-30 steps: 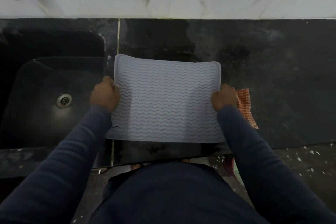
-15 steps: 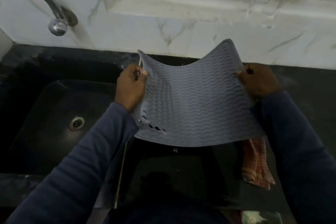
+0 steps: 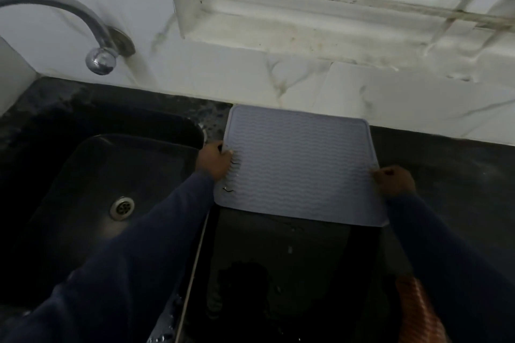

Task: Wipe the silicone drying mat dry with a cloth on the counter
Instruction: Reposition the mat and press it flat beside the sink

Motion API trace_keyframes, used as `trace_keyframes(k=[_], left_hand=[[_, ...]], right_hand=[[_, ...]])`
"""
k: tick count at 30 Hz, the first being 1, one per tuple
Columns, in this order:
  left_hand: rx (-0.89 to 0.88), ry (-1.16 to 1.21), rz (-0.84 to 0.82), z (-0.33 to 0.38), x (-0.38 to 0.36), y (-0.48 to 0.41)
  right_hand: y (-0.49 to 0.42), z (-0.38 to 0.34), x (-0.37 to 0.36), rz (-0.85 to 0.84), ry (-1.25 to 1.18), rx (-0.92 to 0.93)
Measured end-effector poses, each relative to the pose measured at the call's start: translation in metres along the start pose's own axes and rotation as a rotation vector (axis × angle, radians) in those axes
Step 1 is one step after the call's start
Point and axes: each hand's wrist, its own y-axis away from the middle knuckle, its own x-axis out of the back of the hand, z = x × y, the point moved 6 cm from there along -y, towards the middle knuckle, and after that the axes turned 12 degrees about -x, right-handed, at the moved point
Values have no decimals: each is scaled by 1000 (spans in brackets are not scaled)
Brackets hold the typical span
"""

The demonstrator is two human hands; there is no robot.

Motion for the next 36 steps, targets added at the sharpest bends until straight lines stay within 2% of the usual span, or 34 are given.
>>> trace_keyframes(k=[4, 8, 11, 16, 19, 26, 32, 36], left_hand=[[22, 45, 42, 0, -2, -11], [-35, 45, 114, 11, -4, -11], [-19, 8, 96, 7, -10, -6], [25, 2, 87, 1, -11, -3], [23, -63, 37, 1, -16, 6], [29, -79, 42, 10, -21, 4], [62, -16, 90, 1, -17, 11], [40, -184, 25, -3, -21, 52]], right_hand=[[-14, -4, -3, -14, 58, 64], [-21, -2, 12, 76, -43, 108], [-24, 10, 4, 19, 5, 48], [-26, 10, 0, -67, 71, 99], [-24, 24, -4, -47, 89, 81], [-17, 18, 1, 16, 41, 41], [-24, 24, 2, -54, 58, 34], [-13, 53, -7, -40, 105, 34]])
